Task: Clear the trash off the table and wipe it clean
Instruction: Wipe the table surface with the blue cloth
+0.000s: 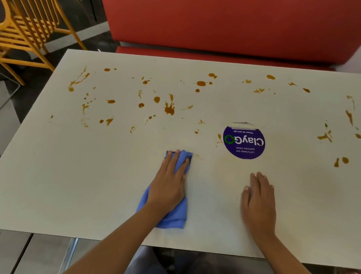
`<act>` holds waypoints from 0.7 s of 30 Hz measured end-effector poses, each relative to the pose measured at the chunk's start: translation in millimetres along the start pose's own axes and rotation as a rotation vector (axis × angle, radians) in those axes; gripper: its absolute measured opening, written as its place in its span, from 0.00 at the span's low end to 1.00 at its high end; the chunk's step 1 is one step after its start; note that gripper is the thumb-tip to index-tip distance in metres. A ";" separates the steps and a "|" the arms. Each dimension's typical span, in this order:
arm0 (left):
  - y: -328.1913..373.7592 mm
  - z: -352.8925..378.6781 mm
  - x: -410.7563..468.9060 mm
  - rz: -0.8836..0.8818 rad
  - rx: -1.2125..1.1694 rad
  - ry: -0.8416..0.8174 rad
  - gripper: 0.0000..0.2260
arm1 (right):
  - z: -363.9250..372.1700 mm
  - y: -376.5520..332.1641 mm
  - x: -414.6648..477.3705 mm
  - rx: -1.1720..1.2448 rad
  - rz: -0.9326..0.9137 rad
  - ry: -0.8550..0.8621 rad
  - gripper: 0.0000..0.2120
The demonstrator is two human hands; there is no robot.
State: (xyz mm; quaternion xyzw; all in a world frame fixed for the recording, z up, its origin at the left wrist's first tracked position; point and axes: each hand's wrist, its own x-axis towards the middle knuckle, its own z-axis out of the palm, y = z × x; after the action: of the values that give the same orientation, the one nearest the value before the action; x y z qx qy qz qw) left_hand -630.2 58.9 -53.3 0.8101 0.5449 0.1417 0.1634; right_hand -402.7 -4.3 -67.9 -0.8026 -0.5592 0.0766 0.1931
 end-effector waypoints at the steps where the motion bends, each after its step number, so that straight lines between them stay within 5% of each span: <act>1: -3.2 -5.1 -7.2 -0.005 -0.034 0.013 0.20 | 0.6 0.3 -0.3 -0.003 -0.007 0.008 0.25; 6: -17.0 -31.5 -26.4 -0.081 -0.126 0.213 0.18 | 0.8 2.0 0.3 -0.034 -0.025 0.024 0.26; 11: -10.1 -19.2 -16.2 -0.325 -0.250 0.210 0.15 | -0.2 0.2 0.6 -0.041 -0.028 0.018 0.26; 18: 20.0 6.8 20.2 -0.390 -0.036 0.126 0.19 | -1.2 0.5 0.7 -0.091 -0.037 0.021 0.23; 21: 48.1 11.8 41.9 -0.285 0.012 0.087 0.18 | -1.0 0.2 1.1 -0.100 -0.035 0.021 0.23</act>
State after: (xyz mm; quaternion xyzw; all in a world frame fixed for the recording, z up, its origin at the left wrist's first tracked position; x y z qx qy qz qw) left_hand -569.8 79.6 -41.6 0.7185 0.6619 0.1486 0.1535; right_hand -401.8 -3.6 -67.0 -0.8020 -0.5743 0.0368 0.1600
